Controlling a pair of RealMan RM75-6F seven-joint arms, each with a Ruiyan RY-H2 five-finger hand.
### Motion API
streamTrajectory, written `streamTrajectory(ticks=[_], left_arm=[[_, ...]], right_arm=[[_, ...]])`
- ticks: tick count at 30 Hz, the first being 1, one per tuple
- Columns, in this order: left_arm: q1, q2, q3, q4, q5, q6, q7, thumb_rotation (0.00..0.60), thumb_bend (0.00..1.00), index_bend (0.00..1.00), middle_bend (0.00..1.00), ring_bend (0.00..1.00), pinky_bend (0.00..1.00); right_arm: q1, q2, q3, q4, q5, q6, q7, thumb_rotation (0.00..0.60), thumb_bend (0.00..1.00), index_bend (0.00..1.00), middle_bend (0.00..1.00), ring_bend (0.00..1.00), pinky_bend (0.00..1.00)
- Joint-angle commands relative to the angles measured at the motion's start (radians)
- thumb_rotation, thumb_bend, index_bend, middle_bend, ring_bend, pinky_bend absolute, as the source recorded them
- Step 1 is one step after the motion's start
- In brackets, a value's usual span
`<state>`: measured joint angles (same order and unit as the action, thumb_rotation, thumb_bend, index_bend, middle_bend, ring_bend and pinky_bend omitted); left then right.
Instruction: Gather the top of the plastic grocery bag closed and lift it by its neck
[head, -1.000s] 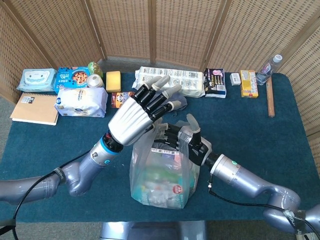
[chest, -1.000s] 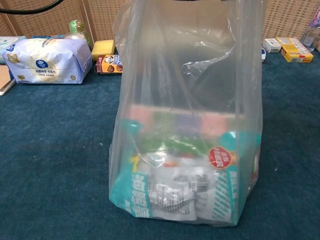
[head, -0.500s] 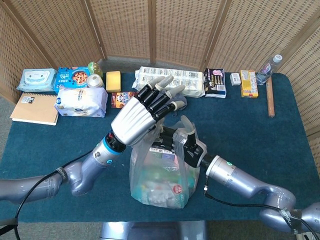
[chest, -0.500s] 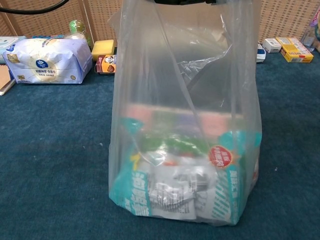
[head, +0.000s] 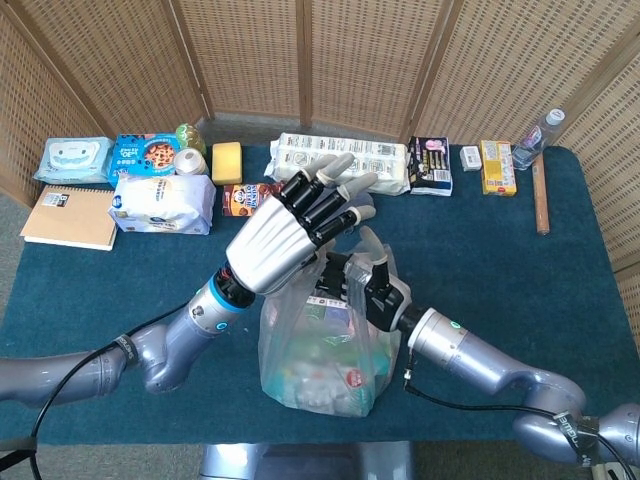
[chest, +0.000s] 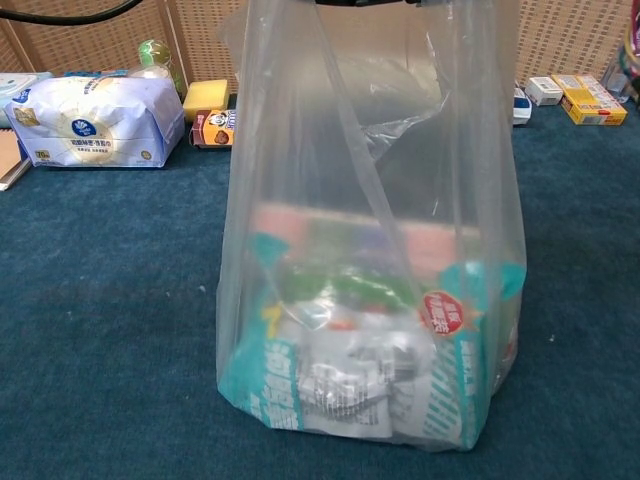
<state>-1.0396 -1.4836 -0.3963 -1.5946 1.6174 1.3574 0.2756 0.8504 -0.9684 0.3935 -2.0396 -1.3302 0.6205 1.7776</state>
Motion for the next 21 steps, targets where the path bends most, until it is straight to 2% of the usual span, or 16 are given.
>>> streamTrajectory(ticks=[1, 21], left_arm=[[0.003, 0.003, -0.002, -0.002, 0.002, 0.007, -0.002, 0.6, 0.04, 0.28, 0.18, 0.01, 0.16], [0.018, 0.016, 0.008, -0.001, 0.009, 0.023, -0.016, 0.6, 0.04, 0.28, 0.18, 0.01, 0.16]], right_arm=[[-0.006, 0.0, 0.007, 0.001, 0.011, -0.006, -0.01, 0.0, 0.13, 0.29, 0.31, 0.22, 0.13], [-0.045, -0.003, 0.05, 0.009, 0.011, -0.033, -0.015, 0.0, 0.13, 0.28, 0.31, 0.22, 0.12]])
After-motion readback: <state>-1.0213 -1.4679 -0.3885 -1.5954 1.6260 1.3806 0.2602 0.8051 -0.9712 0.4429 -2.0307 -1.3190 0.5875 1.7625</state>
